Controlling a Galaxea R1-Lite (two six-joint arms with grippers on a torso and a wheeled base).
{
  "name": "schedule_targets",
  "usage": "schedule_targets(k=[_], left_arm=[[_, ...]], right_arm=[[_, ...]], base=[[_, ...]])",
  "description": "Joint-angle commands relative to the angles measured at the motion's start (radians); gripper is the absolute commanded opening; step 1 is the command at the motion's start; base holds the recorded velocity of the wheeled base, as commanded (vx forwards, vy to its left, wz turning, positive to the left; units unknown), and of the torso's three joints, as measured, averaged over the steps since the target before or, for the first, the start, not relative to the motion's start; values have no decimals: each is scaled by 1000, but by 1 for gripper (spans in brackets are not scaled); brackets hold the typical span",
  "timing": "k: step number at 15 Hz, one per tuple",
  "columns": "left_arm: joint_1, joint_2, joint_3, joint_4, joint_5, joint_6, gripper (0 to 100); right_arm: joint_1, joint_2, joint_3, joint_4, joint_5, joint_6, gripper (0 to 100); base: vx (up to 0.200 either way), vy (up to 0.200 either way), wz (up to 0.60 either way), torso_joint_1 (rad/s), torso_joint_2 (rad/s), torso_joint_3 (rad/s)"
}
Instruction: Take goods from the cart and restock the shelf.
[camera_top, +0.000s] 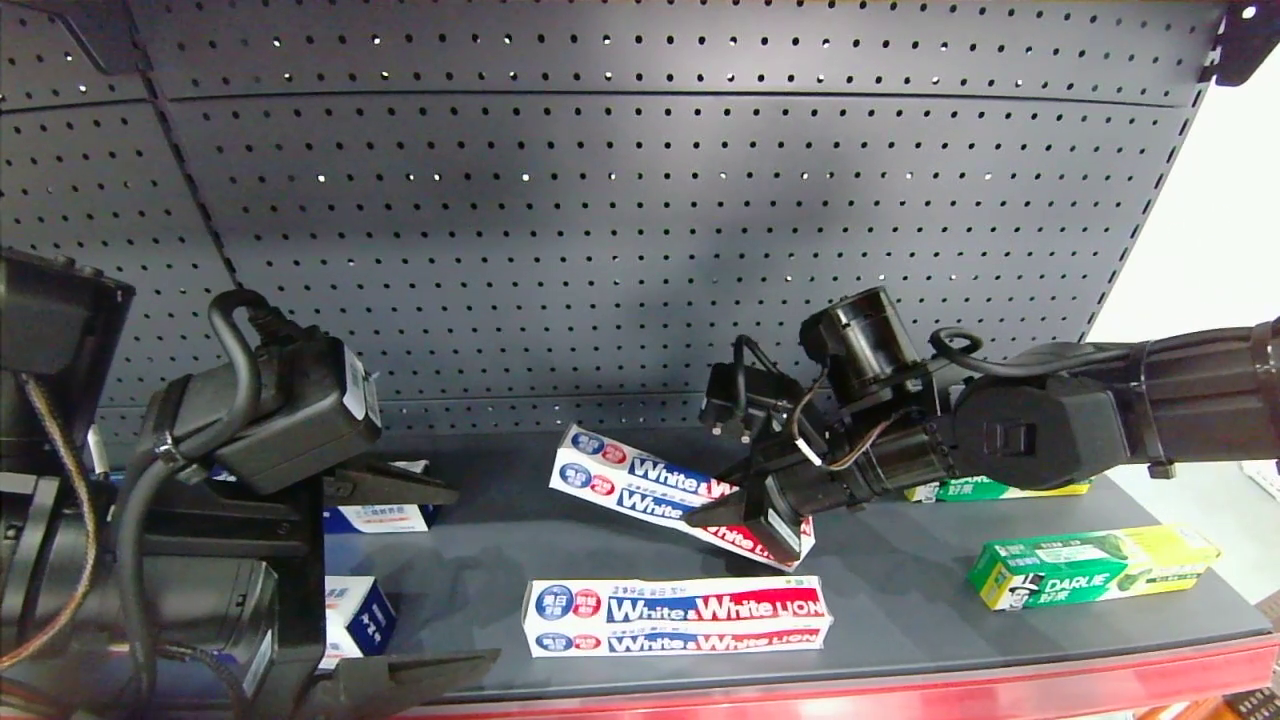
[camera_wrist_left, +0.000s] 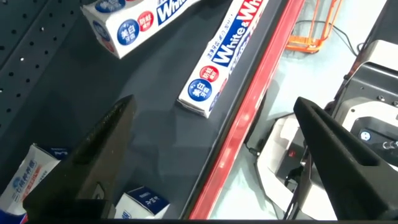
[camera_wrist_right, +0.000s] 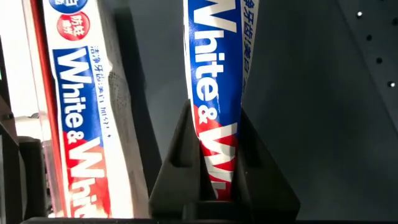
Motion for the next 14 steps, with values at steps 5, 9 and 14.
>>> schedule_targets(k=[5, 9, 14], left_arm=[[-2, 3, 3, 0, -1, 0, 100], [-5, 3, 2, 0, -2, 2, 100], [-8, 3, 3, 0, -2, 3, 100]], right_arm=[[-4, 21, -4, -2, 0, -1, 0], [-4, 35, -4, -5, 0, -2, 0], [-2, 50, -11, -5, 0, -2, 0]], base=[[0, 0, 0, 0, 0, 0], [0, 0, 0, 0, 0, 0], [0, 0, 0, 0, 0, 0]])
